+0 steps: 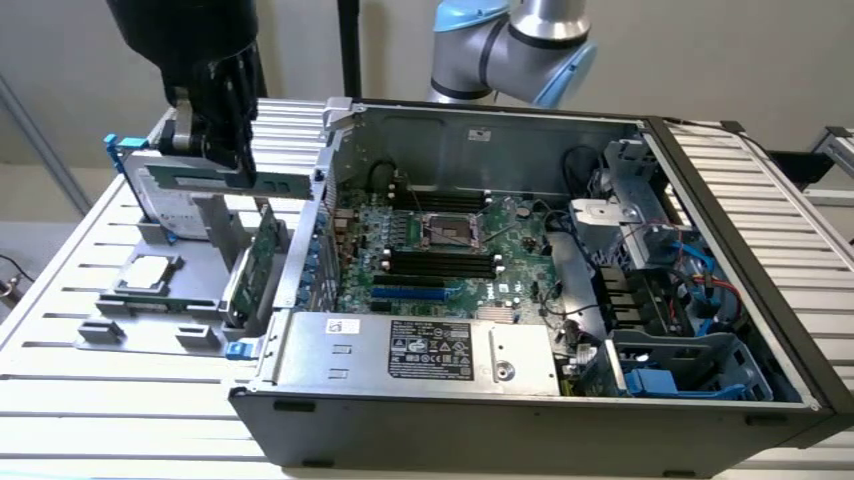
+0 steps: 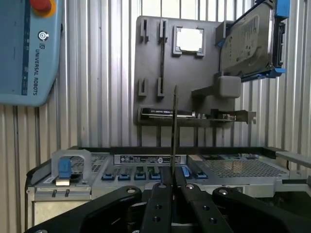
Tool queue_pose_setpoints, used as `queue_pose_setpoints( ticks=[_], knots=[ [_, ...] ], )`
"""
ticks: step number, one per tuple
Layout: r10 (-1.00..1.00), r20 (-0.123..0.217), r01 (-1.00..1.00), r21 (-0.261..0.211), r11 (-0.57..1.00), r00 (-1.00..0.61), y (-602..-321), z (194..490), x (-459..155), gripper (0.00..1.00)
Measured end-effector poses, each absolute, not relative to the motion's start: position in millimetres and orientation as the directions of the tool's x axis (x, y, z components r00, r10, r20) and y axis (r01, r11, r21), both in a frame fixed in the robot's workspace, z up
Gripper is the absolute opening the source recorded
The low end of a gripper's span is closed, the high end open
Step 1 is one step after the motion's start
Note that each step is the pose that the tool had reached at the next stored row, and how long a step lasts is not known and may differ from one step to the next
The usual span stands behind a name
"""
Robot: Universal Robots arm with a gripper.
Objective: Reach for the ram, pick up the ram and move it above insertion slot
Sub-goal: 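Pick up the ram and move it above insertion slot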
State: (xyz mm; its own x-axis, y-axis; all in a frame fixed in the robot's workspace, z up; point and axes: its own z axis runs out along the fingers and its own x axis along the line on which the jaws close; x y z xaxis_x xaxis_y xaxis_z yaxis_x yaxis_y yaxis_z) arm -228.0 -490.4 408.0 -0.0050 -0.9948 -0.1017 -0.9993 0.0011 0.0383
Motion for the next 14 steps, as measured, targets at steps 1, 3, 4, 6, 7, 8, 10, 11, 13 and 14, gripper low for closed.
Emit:
queue_pose_setpoints(
  ticks=[1, 3, 4, 6, 7, 8, 10, 11, 13, 14],
  knots=[
    [-0.994, -0.105, -0.999, 0.038, 0.001, -0.005, -490, 408, -223, 0.13],
    [-0.994, -0.113, -0.999, 0.038, 0.001, -0.005, -490, 408, -215, 0.13],
    [-0.993, -0.116, -0.999, 0.038, 0.001, -0.005, -490, 408, -211, 0.13],
    [-0.992, -0.122, -0.999, 0.038, 0.000, -0.005, -490, 408, -202, 0.13],
    [-0.992, -0.125, -0.999, 0.038, 0.000, -0.005, -490, 408, -198, 0.13],
    [-0.992, -0.126, -0.999, 0.038, 0.000, -0.005, -489, 408, -194, 0.13],
    [-0.992, -0.129, -0.999, 0.038, 0.000, -0.005, -489, 408, -187, 0.13],
    [-0.992, -0.130, -0.999, 0.038, 0.000, -0.005, -488, 408, -183, 0.13],
    [-0.992, -0.130, -0.999, 0.038, 0.000, -0.005, -487, 408, -175, 0.13],
    [-0.992, -0.130, -0.999, 0.038, 0.000, -0.005, -486, 408, -172, 0.13]
  ],
)
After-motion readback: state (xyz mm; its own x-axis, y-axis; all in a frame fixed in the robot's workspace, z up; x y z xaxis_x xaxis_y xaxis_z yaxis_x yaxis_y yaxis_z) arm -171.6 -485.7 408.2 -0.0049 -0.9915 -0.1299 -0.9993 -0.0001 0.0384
